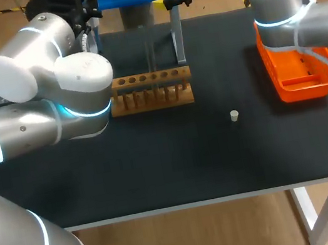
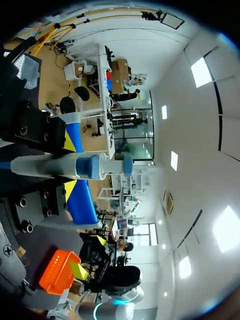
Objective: Invert the test tube, pick up the pipette, mount the tip to pipette, aspirate from beaker and dispense into the tube, eject the tip, return the pipette, and cap with the stopper.
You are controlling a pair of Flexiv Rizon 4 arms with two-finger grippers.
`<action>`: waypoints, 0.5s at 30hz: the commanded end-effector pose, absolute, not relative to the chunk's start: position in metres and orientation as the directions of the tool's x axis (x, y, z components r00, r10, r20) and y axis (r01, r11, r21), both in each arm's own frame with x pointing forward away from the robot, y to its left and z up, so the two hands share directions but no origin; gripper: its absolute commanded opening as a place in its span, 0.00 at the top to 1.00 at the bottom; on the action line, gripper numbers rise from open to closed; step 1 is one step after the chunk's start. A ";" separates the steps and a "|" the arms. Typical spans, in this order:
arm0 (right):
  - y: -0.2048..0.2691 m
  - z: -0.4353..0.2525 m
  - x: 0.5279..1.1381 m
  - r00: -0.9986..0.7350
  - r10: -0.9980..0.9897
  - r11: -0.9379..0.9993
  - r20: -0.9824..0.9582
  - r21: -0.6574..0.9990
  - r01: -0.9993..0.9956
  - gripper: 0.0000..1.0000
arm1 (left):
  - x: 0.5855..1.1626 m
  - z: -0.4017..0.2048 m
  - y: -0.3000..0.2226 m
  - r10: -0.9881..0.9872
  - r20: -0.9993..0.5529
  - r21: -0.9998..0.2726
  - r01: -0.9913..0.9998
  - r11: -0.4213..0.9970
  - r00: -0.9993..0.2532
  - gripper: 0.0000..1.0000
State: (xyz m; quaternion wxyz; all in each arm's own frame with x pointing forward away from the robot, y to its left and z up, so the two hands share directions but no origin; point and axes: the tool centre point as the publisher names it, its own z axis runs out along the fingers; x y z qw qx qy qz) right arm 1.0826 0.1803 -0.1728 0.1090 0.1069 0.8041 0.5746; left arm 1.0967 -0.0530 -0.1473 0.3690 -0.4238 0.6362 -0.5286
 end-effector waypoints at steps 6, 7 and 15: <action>0.180 -0.172 1.083 -0.954 0.296 0.319 -0.052 0.947 0.047 0.00 | 1.112 -0.153 -0.047 -0.938 -0.023 -0.983 -0.161 0.083 -0.346 1.00; 0.180 -0.172 1.083 -0.954 0.296 0.319 -0.052 0.947 0.047 0.00 | 1.114 -0.154 -0.046 -0.939 -0.022 -0.983 -0.163 0.083 -0.342 1.00; 0.180 -0.172 1.083 -0.954 0.296 0.319 -0.052 0.947 0.047 0.00 | 1.125 -0.158 -0.044 -0.945 -0.019 -0.980 -0.180 0.082 -0.327 1.00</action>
